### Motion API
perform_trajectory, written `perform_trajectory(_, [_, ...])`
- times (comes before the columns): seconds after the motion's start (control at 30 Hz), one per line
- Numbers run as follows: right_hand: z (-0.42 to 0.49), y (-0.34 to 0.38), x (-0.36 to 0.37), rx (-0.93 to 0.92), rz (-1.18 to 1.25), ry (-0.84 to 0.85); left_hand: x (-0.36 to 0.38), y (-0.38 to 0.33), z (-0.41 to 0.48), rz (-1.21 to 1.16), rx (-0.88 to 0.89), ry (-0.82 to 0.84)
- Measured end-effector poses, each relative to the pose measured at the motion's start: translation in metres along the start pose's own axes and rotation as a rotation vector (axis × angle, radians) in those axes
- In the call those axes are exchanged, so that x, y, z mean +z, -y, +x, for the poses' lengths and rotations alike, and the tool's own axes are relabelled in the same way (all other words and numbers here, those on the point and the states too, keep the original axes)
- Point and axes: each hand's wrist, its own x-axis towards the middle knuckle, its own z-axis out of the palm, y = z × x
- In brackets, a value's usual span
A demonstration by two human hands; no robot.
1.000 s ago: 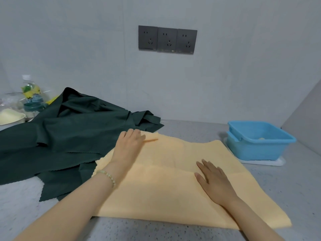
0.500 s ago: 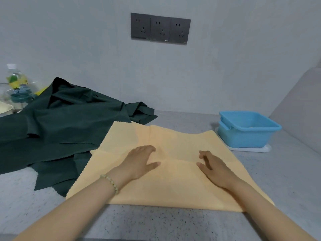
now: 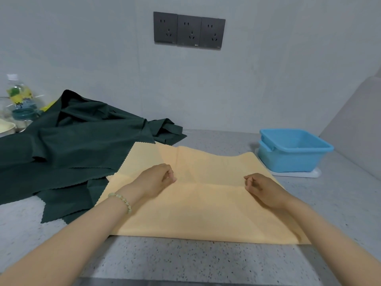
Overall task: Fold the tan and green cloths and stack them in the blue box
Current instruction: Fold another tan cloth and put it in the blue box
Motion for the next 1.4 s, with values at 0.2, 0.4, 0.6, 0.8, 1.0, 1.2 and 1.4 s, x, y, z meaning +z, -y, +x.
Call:
perform_trajectory(0.2, [-0.001,0.003,0.004,-0.02,-0.08,-0.05,0.003,0.004,0.002,0.049,0.024,0.029])
perform_trajectory(0.4, [-0.004,0.008,0.006,-0.003,-0.086,-0.08,0.004,0.002,0.002,0.017,-0.016,0.007])
perform_trajectory(0.6, [-0.022,0.05,0.025,-0.089,-0.03,-0.234,0.012,-0.037,-0.019,0.333,0.061,-0.208])
perform_trajectory(0.8, [-0.044,0.112,0.082,-0.152,-0.225,-0.024,0.054,-0.071,-0.046,0.304,0.038,-0.009])
perform_trajectory(1.0, [-0.046,0.103,0.093,-0.084,-0.322,0.026,0.072,-0.055,-0.049,0.284,-0.047,0.029])
perform_trajectory(1.2, [-0.057,0.058,0.074,0.141,-0.351,-0.009,0.072,-0.046,-0.048,0.273,-0.076,0.027])
perform_trajectory(1.4, [-0.077,-0.008,0.037,0.355,-0.35,-0.09,0.07,-0.04,-0.048,0.278,-0.085,0.027])
